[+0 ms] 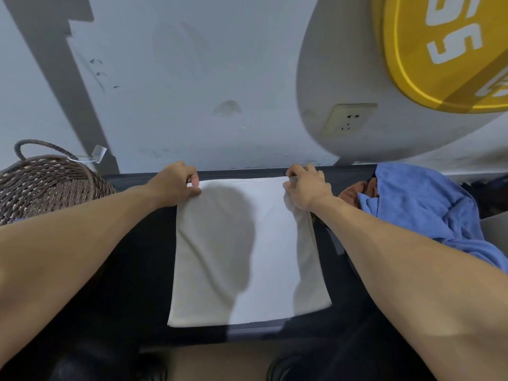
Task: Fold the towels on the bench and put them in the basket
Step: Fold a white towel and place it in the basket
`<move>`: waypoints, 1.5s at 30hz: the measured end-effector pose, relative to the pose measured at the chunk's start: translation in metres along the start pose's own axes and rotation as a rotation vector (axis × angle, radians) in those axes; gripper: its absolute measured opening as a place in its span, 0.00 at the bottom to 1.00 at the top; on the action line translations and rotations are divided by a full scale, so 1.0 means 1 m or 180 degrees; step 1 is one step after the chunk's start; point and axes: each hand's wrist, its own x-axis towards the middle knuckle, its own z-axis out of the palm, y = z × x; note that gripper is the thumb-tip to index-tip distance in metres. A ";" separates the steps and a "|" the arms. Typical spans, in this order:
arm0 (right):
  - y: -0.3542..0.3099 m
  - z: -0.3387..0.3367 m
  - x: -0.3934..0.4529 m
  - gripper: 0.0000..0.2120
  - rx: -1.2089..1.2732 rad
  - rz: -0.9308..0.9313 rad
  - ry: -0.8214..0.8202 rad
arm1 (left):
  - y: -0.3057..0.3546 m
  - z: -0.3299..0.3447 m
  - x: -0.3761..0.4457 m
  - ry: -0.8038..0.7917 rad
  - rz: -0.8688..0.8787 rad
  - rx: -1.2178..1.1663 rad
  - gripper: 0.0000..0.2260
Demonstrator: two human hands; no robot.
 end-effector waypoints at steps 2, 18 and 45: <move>0.001 0.002 0.001 0.12 0.0015 0.0039 0.0040 | -0.001 0.000 0.004 -0.0038 -0.0028 -0.0017 0.04; -0.001 0.006 0.005 0.05 0.0038 0.0225 0.0250 | 0.012 -0.005 0.025 -0.0138 -0.0036 0.0304 0.06; -0.022 -0.019 -0.025 0.08 0.0057 -0.0578 0.1078 | 0.053 0.018 0.003 0.1370 0.0826 0.1192 0.05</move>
